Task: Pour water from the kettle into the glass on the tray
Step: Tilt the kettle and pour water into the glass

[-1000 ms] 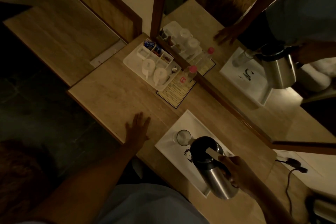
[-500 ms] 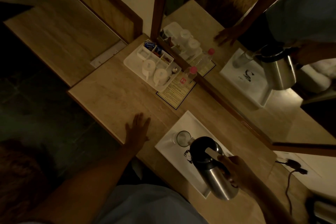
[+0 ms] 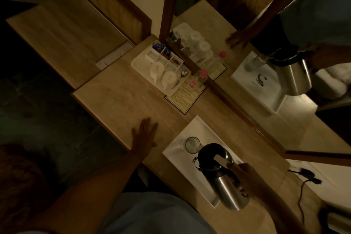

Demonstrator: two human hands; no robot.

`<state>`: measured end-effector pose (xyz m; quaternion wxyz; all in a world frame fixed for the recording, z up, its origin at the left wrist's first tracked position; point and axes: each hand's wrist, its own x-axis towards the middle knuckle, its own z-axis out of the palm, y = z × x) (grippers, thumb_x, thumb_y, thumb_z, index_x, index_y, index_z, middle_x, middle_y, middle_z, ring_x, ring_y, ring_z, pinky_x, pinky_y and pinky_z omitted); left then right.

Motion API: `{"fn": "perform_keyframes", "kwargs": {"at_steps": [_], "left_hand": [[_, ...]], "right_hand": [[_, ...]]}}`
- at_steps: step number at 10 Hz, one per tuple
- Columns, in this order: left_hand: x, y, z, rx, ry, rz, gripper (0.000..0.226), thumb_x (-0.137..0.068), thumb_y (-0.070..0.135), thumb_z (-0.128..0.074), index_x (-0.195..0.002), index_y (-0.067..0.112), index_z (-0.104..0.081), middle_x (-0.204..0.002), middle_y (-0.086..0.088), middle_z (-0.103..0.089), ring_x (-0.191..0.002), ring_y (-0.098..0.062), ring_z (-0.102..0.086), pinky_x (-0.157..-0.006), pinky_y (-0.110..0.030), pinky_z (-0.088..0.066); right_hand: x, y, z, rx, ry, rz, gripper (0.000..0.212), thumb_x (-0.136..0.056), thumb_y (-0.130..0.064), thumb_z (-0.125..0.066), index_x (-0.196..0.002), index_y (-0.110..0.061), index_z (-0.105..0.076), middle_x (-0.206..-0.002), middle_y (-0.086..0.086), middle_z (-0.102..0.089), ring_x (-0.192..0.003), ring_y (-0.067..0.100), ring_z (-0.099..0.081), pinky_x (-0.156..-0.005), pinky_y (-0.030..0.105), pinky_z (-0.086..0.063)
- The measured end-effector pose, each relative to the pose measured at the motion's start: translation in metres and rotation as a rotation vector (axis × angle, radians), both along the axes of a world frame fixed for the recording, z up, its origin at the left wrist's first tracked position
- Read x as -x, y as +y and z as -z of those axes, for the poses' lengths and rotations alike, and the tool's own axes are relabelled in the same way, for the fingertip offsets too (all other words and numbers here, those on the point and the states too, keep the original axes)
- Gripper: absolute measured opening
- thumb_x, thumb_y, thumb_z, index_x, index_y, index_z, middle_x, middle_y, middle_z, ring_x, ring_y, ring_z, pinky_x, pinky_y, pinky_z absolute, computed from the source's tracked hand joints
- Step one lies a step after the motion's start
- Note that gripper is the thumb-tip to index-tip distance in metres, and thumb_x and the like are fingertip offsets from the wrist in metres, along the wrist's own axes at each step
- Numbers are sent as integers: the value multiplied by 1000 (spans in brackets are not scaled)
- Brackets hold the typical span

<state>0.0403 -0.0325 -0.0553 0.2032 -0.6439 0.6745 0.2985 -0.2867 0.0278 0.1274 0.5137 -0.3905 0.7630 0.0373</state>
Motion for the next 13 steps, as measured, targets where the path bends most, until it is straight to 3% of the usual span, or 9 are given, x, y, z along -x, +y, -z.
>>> {"fn": "perform_keyframes", "kwargs": {"at_steps": [4, 13], "left_hand": [[0, -1, 0, -5, -1, -6, 96, -100, 45, -65, -170, 33, 0, -176, -9, 14, -166, -31, 9, -127, -66, -19], [-1, -1, 1, -7, 3, -2, 96, -100, 46, -65, -169, 33, 1, -176, -9, 15, -165, -31, 9, -127, -66, -18]], "right_hand": [[-6, -8, -2, -28, 25, 18, 51, -102, -38, -51, -63, -8, -66, -45, 1, -54, -34, 11, -45, -40, 23, -37], [-13, -15, -5, -59, 52, -15, 53, -103, -40, -48, -74, -2, -71, -51, 4, -56, -39, 13, -49, -44, 22, -42]]}}
